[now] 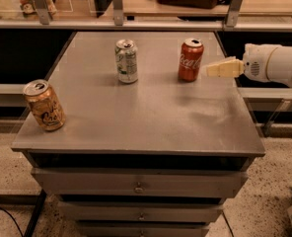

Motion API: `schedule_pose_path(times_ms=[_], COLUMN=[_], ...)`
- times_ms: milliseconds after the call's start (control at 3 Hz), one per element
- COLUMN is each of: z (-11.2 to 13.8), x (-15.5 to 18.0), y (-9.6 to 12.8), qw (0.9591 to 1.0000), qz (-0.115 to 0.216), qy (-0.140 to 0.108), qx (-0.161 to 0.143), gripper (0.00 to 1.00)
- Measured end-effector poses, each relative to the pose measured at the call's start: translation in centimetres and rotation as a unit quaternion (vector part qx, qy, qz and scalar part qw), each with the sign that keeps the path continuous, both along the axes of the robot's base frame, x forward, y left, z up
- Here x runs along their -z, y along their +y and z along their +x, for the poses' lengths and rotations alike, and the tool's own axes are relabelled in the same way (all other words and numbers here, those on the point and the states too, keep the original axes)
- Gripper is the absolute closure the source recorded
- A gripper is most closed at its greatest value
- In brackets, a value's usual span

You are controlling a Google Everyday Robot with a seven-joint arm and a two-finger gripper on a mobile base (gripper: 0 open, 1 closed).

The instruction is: Knock coke can over

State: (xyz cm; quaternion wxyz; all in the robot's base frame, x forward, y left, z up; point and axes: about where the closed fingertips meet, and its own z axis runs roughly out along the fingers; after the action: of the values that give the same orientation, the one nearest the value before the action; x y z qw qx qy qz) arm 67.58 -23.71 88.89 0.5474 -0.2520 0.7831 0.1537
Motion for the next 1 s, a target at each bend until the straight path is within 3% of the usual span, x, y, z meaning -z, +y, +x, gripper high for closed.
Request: schedule_pose_path(times_ms=[333,1000], z=[0.3,2.1], x=[-0.4,0.1], y=[0.9,3.4], qw=[0.9993,0.9973], qz=[0.017,0.008], qy=[-0.029,-0.053], qx=[-0.018,-0.050], gripper=[0.00,0.00])
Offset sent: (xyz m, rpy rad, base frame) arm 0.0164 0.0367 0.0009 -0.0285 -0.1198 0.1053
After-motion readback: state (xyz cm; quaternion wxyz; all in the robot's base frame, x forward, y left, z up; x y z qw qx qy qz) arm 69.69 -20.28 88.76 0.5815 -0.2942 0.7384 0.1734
